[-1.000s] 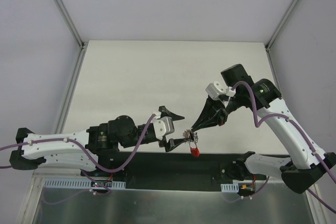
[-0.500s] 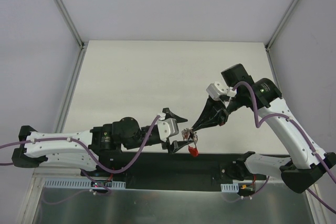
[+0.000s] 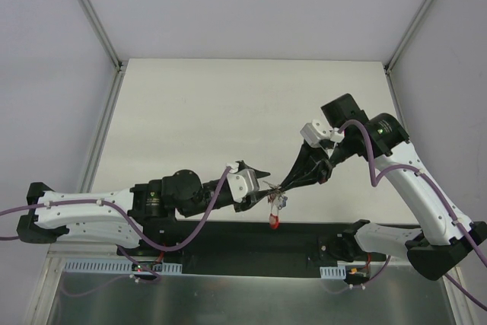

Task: Remove the keys from the keyring

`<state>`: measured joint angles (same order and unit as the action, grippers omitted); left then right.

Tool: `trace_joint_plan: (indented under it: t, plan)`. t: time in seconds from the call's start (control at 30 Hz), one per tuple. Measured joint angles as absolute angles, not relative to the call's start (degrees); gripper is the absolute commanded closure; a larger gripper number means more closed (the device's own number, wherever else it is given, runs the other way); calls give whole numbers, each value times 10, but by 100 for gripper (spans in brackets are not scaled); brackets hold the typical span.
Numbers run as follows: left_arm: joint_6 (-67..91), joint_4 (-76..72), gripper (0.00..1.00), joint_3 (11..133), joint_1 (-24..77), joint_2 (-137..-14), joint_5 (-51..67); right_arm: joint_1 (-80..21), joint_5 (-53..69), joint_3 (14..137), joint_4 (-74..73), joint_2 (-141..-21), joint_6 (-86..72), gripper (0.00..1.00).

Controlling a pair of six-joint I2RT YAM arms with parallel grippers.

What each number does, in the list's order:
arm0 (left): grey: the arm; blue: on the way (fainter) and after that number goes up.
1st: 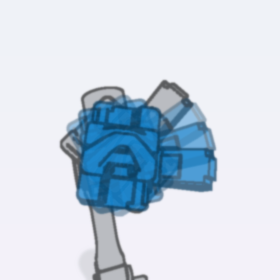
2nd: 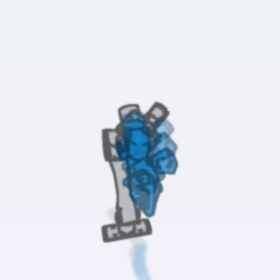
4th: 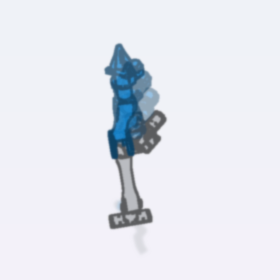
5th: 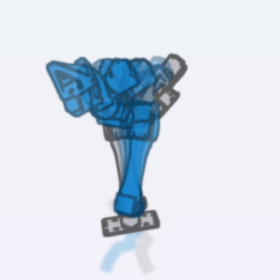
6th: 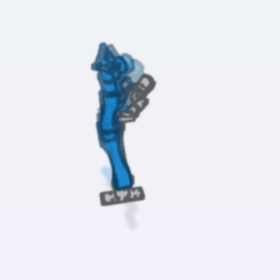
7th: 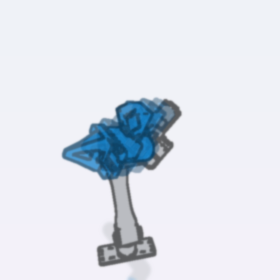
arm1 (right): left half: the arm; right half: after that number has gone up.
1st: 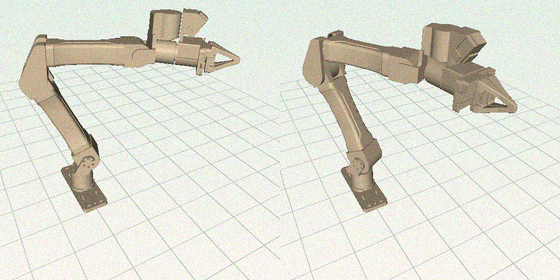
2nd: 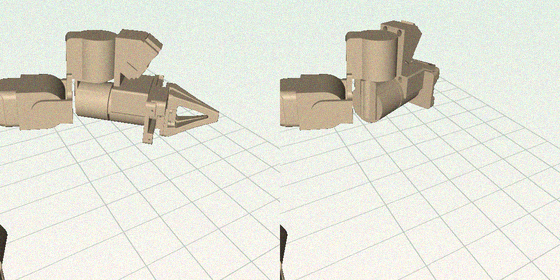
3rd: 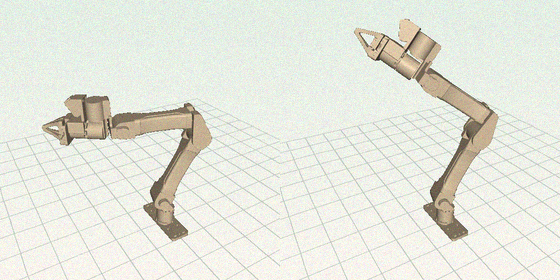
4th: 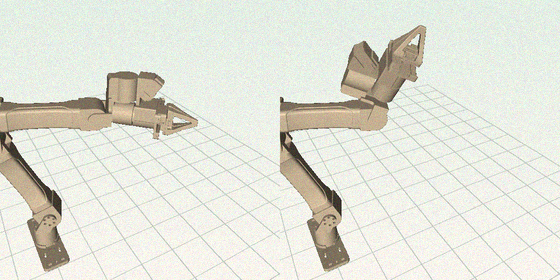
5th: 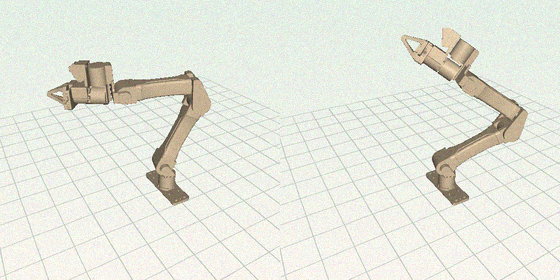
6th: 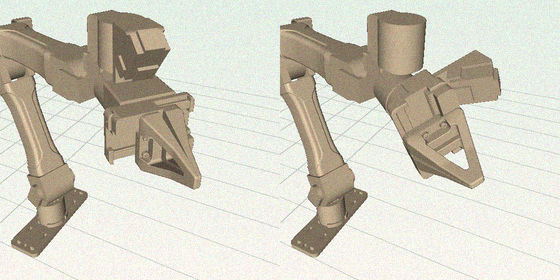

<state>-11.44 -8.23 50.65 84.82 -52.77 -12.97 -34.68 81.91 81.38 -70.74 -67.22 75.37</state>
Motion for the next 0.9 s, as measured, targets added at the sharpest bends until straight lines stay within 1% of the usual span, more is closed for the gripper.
trace_joint_plan:
  t: [0.07, 0.1, 0.23, 0.5, 0.53, 0.57, 0.63, 0.9]
  plan:
    - [-115, -82, 63, 507, 848, -524, -130, -347, 819, 814, -710, -673, 757, 99]
    - [-115, -82, 65, 507, 848, -522, -130, -347, 819, 814, -712, -673, 760, 99]
    - [-116, -81, 66, 507, 848, -515, -128, -347, 819, 824, -727, -681, 771, 99]
    - [-116, -80, 63, 506, 848, -510, -98, -347, 819, 842, -761, -699, 814, 99]
    - [-116, -80, 61, 506, 848, -510, -93, -347, 819, 843, -762, -700, 819, 99]
    - [-117, -80, 56, 506, 848, -510, -89, -347, 819, 843, -764, -700, 824, 99]
    - [-118, -79, 52, 506, 848, -510, -79, -347, 819, 844, -767, -701, 832, 99]
    - [-117, -76, 52, 504, 848, -503, -65, -347, 819, 852, -771, -706, 851, 99]
